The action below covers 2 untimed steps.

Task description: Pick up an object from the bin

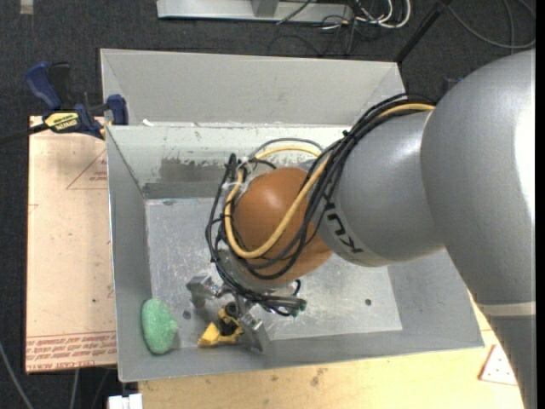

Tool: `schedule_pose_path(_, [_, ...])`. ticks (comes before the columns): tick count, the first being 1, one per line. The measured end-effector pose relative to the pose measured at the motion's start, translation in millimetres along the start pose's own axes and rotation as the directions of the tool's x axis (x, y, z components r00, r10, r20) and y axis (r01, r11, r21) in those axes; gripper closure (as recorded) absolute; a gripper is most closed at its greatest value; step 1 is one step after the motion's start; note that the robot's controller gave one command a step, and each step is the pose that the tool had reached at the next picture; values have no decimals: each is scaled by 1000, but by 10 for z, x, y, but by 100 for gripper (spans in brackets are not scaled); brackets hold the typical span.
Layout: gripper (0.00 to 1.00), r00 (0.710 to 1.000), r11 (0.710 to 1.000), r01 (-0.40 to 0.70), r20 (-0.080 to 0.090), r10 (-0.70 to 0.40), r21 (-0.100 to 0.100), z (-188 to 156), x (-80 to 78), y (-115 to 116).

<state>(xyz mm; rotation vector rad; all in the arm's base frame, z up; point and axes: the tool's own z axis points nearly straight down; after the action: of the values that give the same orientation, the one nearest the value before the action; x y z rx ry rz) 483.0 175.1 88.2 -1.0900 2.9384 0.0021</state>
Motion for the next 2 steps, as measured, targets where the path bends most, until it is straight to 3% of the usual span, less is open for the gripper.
schedule_pose_path(1, [100, 1000, 1000, -31, -3, 31, 1, 156, -57, 26])
schedule_pose_path(2, [100, 999, 999, -32, -3, 32, 1, 156, -56, 26])
